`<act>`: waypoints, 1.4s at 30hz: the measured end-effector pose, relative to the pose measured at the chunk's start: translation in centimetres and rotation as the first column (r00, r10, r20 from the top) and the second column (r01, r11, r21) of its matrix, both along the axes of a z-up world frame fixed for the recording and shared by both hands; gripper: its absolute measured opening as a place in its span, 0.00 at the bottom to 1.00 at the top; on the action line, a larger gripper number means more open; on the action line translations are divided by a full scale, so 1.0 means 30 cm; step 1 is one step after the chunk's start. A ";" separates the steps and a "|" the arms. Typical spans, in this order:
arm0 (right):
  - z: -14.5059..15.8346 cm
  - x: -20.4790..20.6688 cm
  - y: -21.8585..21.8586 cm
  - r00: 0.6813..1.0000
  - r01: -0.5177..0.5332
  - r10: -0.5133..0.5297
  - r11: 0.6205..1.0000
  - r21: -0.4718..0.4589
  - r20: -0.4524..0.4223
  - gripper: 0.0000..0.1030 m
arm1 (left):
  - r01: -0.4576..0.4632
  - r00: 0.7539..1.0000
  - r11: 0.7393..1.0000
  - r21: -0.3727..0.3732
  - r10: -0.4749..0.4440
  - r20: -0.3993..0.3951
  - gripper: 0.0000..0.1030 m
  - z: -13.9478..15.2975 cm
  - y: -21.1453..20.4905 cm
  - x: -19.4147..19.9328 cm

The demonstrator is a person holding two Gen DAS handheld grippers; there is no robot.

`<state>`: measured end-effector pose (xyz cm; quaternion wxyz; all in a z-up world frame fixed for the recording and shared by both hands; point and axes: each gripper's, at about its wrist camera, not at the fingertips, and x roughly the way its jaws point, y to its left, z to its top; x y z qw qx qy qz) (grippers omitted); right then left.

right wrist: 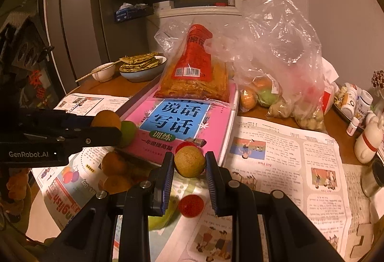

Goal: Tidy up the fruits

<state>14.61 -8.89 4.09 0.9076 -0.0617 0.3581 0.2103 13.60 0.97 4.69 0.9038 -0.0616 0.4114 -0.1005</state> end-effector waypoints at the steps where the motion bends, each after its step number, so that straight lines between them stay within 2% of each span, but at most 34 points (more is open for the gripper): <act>1: -0.004 0.011 0.005 1.000 0.000 0.000 1.000 0.000 -0.004 0.26 | -0.002 1.000 1.000 -0.002 0.002 -0.004 0.39 -0.002 -0.001 0.010; 18: -0.065 0.108 0.057 0.999 -0.017 0.017 1.000 -0.008 -0.047 0.26 | -0.008 0.998 1.000 -0.009 0.008 -0.066 0.39 -0.076 -0.003 0.126; 29: -0.097 0.136 0.012 0.997 0.021 -0.021 1.000 -0.004 -0.073 0.26 | -0.002 0.996 1.000 -0.007 0.001 -0.091 0.39 -0.136 -0.033 0.178; 42: -0.113 0.144 0.012 0.996 0.015 -0.016 1.000 -0.017 -0.092 0.26 | 0.000 0.992 1.000 0.003 0.000 -0.128 0.39 -0.197 -0.037 0.220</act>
